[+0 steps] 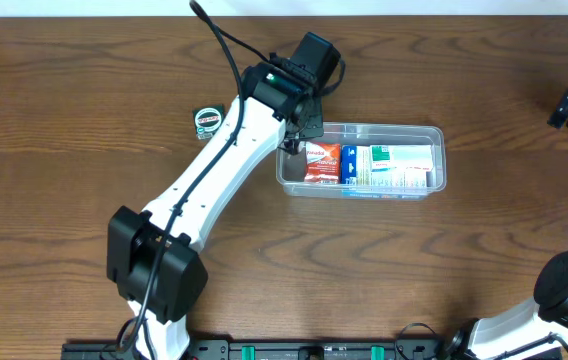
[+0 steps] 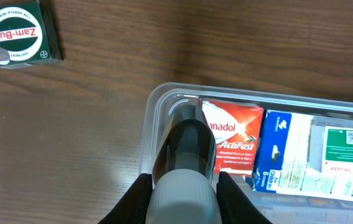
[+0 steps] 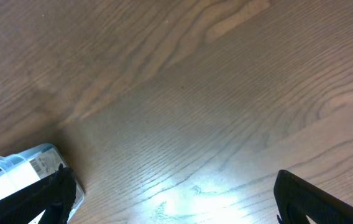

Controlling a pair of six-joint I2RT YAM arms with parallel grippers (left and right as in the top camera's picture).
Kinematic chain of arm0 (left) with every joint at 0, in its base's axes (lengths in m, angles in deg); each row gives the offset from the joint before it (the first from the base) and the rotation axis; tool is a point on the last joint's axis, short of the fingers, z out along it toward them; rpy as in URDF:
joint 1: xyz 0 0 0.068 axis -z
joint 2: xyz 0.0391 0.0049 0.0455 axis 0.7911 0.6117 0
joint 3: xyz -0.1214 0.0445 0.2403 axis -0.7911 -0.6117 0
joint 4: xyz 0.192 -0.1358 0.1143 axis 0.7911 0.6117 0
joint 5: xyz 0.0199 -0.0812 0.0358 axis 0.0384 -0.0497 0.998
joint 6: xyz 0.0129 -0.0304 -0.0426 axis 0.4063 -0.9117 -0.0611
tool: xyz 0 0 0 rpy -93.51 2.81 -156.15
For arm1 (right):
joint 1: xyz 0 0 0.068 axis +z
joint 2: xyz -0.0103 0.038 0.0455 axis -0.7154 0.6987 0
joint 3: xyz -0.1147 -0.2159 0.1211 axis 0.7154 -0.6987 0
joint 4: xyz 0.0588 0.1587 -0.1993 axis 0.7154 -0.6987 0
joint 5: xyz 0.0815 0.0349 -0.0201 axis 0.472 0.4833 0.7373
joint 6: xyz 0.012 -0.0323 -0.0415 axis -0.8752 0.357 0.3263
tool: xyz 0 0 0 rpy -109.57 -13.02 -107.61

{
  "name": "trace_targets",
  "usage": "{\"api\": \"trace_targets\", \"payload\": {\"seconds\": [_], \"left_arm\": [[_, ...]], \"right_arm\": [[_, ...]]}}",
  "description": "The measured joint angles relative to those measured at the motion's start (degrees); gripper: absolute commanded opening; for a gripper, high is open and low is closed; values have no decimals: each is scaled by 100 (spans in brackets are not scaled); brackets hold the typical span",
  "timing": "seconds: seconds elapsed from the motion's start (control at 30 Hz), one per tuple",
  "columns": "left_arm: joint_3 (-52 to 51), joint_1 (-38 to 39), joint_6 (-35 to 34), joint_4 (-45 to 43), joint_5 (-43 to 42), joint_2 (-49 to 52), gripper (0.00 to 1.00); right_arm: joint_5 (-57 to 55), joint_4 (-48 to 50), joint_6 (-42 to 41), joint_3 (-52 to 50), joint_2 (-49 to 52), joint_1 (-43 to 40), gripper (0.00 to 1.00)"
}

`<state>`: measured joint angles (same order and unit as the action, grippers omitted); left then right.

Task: Pack container
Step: 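Lift the bottle with left gripper and carry it over the container, then lower the bottle upright into the container's left corner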

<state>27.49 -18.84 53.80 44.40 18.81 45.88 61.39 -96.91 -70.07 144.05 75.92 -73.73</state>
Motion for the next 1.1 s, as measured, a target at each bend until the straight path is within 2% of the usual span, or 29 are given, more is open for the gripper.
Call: {"api": "trace_targets", "payload": {"seconds": [0.5,1.1], "left_arm": [[-4,4,-802,-24,44,494,13],[-273,4,-1080,-212,48,636,12]], "right_arm": [[0,-2,0,0,0,0,99],[0,0,-2,0,0,0,99]]}}
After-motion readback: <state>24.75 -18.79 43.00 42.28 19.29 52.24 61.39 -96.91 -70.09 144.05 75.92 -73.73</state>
